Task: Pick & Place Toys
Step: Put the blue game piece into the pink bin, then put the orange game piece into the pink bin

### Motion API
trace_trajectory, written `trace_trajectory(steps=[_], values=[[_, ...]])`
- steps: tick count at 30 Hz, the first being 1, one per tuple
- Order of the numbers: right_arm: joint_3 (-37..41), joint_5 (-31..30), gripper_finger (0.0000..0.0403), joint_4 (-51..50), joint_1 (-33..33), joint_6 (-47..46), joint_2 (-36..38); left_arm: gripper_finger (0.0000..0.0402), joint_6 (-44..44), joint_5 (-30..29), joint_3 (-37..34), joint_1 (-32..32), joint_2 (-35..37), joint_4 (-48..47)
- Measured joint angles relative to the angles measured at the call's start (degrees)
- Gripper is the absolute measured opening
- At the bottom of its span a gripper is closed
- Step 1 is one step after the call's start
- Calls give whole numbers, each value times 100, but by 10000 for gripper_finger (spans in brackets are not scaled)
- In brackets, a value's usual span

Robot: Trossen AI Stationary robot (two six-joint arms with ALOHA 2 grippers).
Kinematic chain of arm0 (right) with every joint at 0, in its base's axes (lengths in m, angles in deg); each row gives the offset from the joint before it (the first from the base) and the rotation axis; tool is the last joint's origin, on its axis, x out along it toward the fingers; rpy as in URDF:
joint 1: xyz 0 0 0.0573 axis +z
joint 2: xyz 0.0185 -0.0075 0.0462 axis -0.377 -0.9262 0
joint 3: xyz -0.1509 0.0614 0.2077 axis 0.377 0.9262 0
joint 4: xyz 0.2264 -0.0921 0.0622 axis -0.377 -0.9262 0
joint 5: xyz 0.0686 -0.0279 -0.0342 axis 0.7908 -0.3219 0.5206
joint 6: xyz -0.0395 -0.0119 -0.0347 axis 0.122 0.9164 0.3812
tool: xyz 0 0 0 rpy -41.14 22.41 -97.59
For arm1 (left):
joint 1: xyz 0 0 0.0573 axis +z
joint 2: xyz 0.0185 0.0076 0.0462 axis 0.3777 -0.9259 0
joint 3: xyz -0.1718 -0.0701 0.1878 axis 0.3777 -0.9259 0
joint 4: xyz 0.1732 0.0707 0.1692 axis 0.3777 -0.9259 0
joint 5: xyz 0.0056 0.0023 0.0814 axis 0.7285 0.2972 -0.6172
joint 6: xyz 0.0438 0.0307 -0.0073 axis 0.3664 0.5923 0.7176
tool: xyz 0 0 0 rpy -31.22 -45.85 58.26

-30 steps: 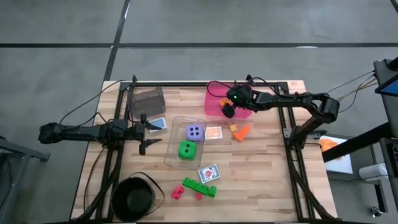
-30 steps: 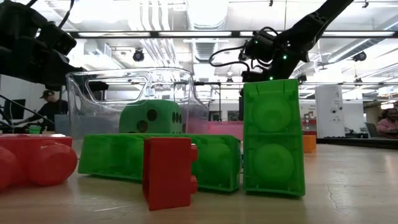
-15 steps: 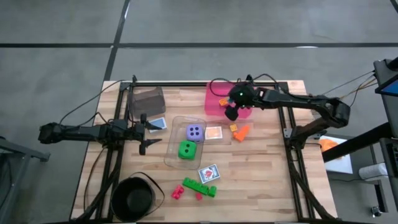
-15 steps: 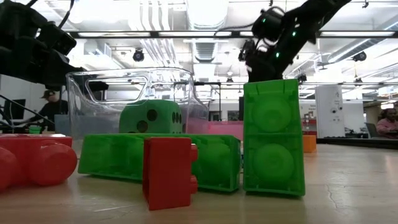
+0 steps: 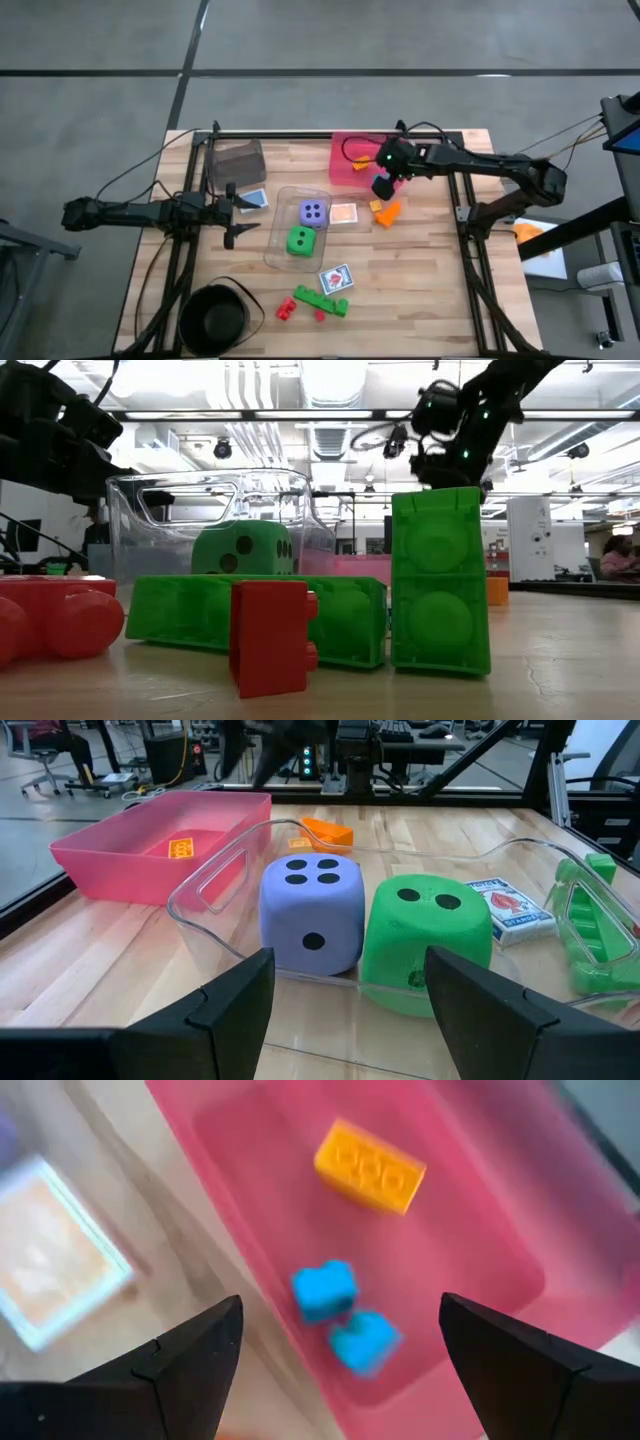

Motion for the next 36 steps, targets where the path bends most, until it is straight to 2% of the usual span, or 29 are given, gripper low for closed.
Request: trace_trajectory(steps=[8, 16, 29, 36], values=[[-53, -5, 336, -25, 224, -10, -536, 258, 0, -1, 0, 0, 0, 1], [-176, 206, 336, -175, 599, -111, -434, 258, 0, 0, 0, 1, 0, 1], [-183, 548, 336, -1133, 2078, 327, -335, 258, -4, 1, 0, -1, 0, 2], [-181, 262, 336, -1469, 2686, 921, -346, 258, -4, 1, 0, -1, 0, 2]])
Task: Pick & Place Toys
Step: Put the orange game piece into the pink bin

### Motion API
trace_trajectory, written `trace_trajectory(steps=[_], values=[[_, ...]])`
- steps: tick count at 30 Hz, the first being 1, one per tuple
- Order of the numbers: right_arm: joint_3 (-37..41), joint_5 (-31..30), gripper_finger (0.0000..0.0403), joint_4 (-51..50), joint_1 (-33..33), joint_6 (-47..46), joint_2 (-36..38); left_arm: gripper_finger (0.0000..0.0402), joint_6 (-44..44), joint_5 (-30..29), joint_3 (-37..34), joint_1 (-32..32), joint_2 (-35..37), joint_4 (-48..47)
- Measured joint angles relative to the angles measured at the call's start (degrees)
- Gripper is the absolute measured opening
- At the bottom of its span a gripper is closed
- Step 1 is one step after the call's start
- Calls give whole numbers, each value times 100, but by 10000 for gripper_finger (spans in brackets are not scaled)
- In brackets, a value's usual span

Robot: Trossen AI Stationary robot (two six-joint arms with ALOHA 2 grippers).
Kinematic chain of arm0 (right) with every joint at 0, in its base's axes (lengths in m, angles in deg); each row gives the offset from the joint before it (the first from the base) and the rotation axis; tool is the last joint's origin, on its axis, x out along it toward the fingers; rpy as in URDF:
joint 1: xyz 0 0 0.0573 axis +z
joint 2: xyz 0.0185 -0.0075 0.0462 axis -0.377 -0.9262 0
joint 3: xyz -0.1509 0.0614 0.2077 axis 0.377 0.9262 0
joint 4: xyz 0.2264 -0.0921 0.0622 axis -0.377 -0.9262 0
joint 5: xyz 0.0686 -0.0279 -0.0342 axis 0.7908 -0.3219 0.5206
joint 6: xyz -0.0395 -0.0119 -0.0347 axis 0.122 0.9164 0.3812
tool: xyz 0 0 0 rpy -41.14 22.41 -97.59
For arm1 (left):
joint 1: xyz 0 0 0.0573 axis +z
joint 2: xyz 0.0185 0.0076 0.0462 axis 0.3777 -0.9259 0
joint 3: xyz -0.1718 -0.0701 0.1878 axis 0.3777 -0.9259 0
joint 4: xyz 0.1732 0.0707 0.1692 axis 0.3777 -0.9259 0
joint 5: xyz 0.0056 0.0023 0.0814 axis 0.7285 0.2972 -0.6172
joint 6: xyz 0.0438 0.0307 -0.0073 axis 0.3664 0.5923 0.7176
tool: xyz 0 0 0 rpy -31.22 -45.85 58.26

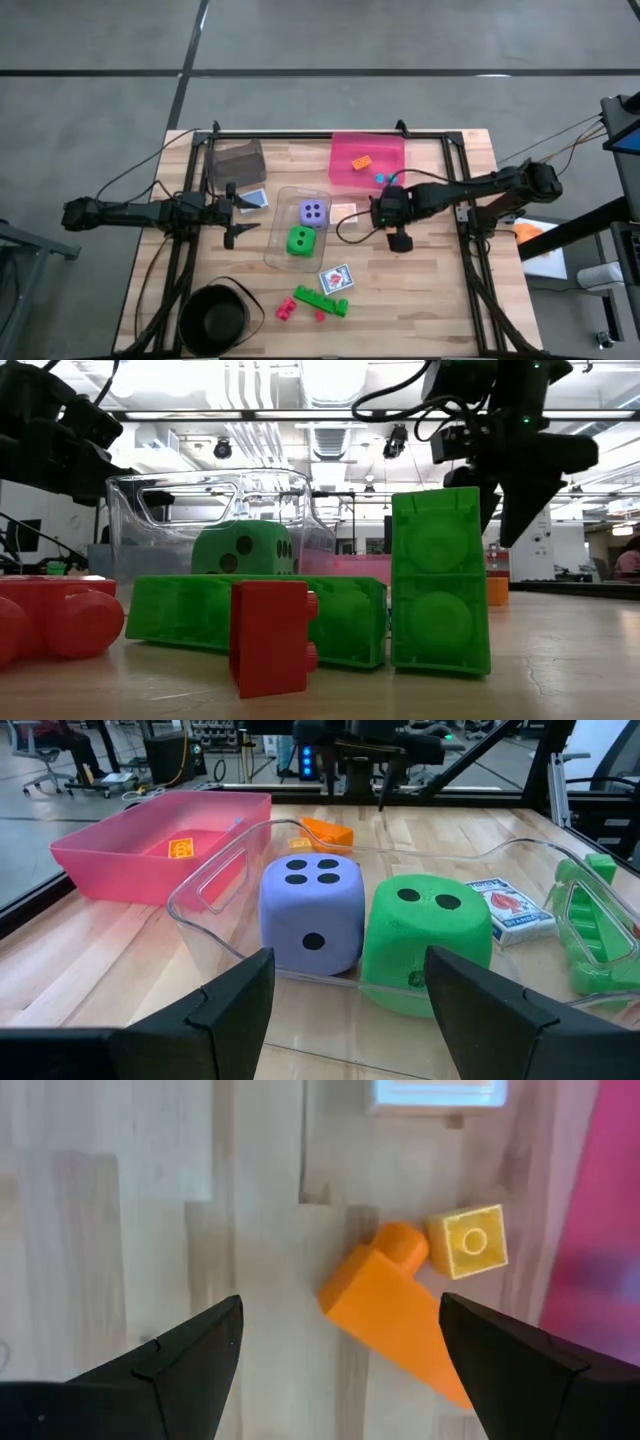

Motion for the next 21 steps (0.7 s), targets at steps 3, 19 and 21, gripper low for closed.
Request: trace_trajectory(steps=[3, 19, 21], values=[[5, -171, 336, -17, 11, 2, -19, 258, 0, -2, 0, 2, 0, 0], [22, -531, 336, -146, -96, 590, -1041, 258, 0, -2, 0, 0, 0, -1], [18, -686, 336, -143, -139, 635, -1137, 258, 1, 0, 0, 1, 0, -2]])
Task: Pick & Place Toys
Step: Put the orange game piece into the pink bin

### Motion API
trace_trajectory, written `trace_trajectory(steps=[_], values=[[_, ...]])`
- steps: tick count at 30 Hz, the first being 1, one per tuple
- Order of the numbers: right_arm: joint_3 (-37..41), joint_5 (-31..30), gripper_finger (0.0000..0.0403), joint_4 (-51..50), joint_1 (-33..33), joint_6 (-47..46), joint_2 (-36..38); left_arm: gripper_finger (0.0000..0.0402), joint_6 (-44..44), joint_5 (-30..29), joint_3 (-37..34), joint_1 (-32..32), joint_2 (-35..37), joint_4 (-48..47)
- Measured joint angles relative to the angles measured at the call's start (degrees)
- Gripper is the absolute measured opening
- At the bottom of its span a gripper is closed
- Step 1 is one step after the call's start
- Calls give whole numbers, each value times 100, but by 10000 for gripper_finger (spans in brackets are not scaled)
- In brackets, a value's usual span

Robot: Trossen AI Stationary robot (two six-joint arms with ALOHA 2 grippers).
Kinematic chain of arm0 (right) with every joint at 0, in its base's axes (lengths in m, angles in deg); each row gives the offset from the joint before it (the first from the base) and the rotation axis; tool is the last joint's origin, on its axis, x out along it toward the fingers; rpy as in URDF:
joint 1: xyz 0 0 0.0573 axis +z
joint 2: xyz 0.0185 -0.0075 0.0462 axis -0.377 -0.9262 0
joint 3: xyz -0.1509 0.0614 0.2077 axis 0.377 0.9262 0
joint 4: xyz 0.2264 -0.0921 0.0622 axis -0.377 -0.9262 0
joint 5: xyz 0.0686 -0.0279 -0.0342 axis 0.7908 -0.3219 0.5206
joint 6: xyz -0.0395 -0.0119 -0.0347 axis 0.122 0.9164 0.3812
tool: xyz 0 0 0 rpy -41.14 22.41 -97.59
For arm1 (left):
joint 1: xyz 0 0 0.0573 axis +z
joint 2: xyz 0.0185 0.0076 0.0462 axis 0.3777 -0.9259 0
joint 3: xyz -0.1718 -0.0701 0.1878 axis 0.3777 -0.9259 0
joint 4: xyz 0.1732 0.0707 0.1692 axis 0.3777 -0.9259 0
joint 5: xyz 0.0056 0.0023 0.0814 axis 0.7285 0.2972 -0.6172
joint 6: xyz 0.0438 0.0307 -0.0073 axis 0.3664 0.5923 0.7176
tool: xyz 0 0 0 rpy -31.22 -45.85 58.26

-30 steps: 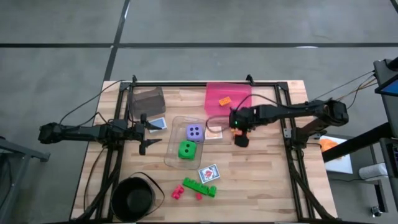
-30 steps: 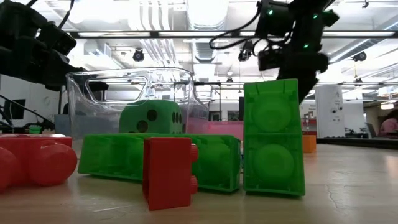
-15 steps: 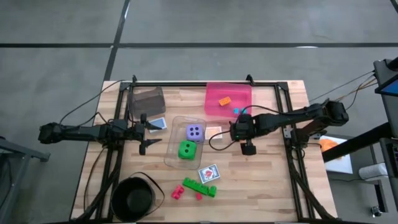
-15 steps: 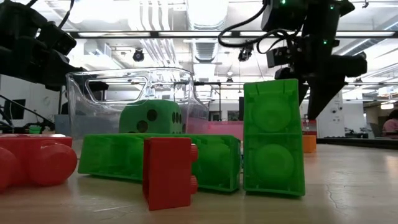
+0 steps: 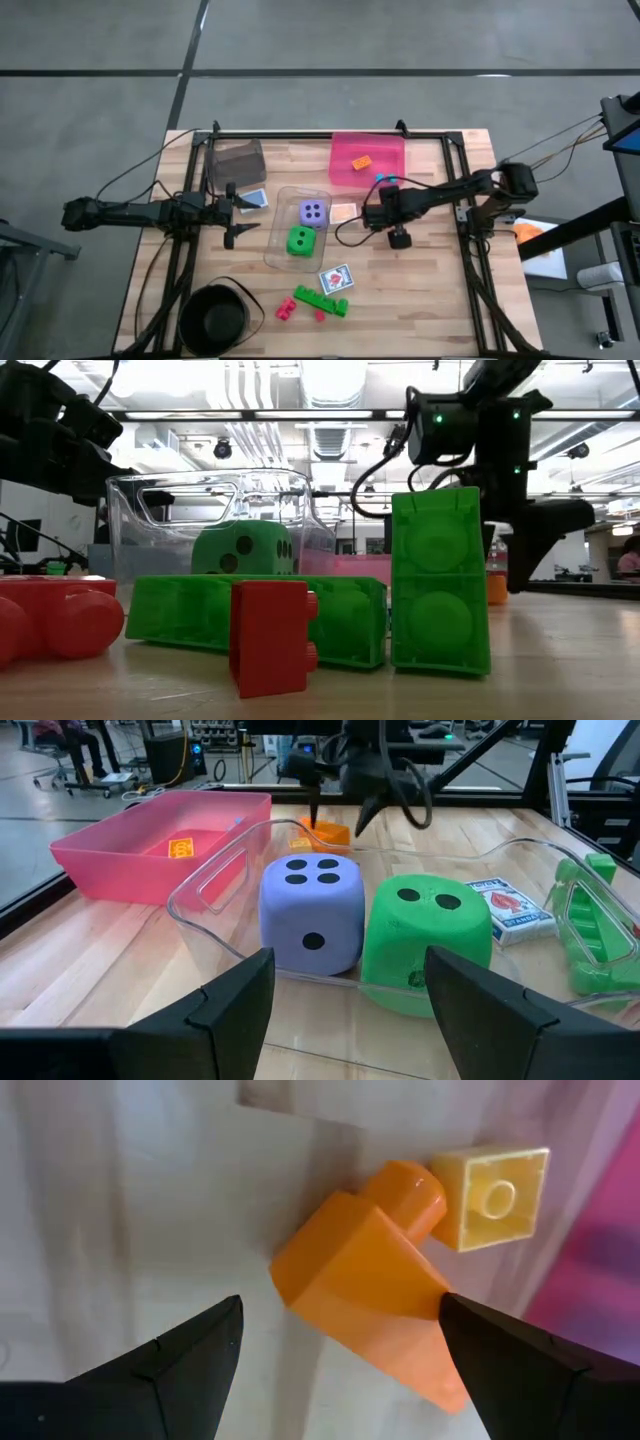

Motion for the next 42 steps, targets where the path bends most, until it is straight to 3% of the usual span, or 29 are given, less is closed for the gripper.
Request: trace_trajectory(steps=[20, 33, 42], values=[[8, -607, 336, 26, -57, 86, 7, 258, -1, 0, 0, -1, 0, 2], [22, -462, 336, 47, -198, 667, 1, 258, 1, -2, 0, 0, 0, 1], [24, -442, 336, 97, -349, 872, -420, 258, 1, -2, 0, -1, 0, 2]])
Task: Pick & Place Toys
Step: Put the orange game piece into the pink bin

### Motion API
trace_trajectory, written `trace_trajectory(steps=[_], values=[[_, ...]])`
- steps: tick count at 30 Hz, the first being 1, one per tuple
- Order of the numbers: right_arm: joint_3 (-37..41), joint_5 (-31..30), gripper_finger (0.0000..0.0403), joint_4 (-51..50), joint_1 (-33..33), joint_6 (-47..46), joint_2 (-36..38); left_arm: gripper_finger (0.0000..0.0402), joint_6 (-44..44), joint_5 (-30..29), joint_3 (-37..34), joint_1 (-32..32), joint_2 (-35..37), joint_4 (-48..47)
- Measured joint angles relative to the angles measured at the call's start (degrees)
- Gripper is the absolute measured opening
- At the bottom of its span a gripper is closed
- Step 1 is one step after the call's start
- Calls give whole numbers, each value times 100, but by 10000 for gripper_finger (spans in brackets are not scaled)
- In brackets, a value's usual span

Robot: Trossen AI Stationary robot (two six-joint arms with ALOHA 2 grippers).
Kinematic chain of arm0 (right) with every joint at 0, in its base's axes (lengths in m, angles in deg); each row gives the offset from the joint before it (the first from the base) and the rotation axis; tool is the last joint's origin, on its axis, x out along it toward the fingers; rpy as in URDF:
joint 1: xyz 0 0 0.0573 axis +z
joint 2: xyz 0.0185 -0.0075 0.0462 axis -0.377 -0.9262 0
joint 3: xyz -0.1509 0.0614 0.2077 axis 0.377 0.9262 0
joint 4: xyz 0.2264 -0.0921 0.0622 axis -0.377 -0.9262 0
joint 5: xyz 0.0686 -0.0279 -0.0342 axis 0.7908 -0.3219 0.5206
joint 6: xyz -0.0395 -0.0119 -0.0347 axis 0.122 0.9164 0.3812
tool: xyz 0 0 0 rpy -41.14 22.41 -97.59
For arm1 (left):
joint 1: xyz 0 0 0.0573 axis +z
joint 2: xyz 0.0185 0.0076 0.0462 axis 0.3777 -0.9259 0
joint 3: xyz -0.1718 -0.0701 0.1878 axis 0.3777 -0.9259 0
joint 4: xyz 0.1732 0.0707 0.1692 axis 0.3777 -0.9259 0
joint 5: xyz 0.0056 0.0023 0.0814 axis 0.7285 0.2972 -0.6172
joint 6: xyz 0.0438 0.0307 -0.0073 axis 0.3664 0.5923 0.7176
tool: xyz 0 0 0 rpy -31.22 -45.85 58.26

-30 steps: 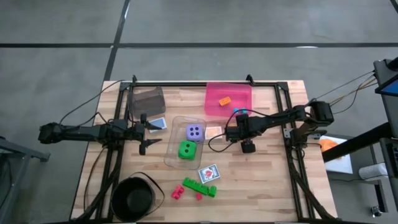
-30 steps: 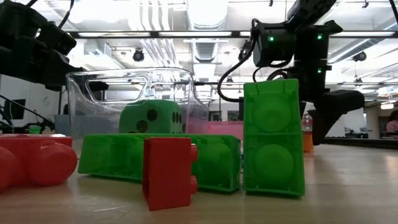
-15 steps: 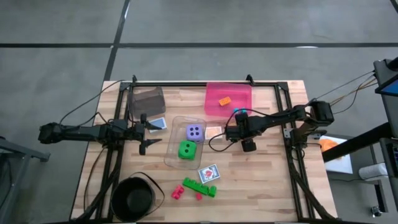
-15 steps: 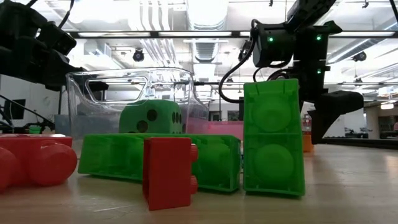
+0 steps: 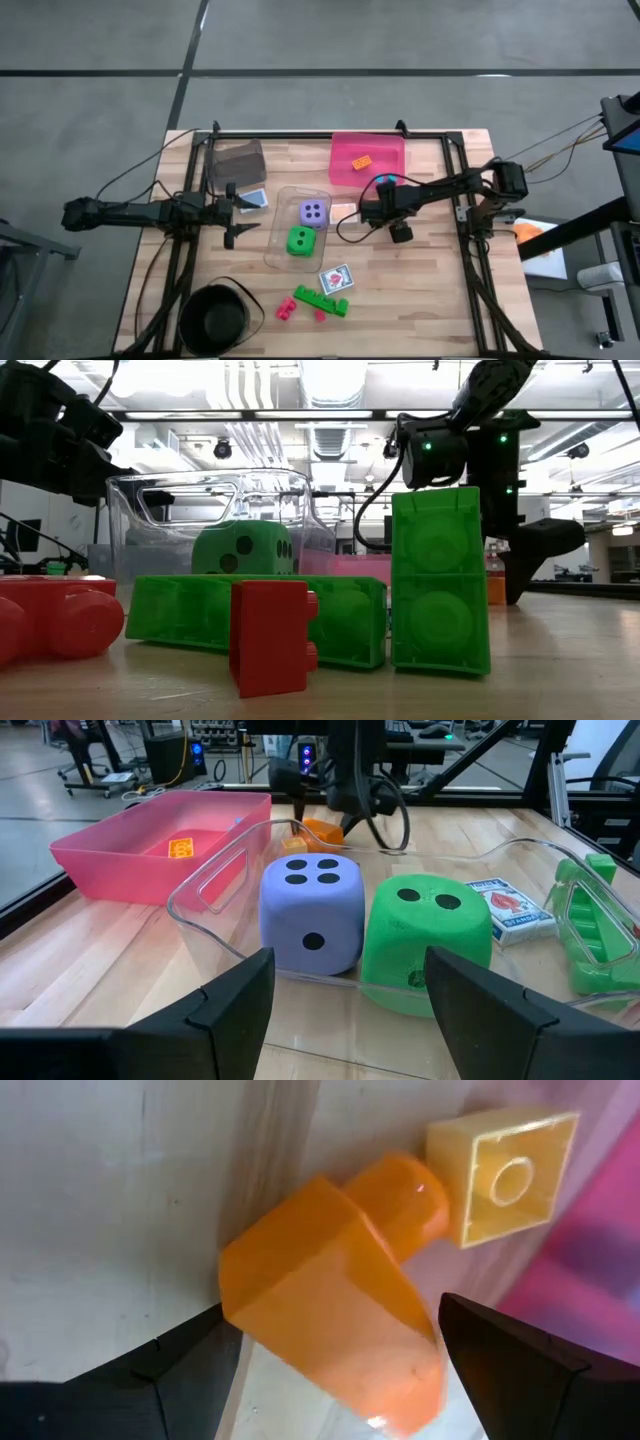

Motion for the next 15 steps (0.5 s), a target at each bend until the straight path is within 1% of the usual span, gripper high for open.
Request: trace_trajectory(steps=[4, 7, 10, 14, 15], values=[[-35, -18, 332, -11, 2, -20, -171, 258, 0, 2, 0, 1, 0, 0], [-50, 70, 305, -27, 40, -222, -186, 258, 0, 0, 0, 1, 0, 0], [-42, 208, 251, -55, 85, -470, -98, 258, 0, 0, 0, 0, 0, -2], [-47, 392, 161, 12, 126, -890, 76, 258, 0, 1, 0, 0, 0, 0], [-41, 530, 152, -21, 132, -973, 101, 258, 0, 1, 0, 1, 0, 0]])
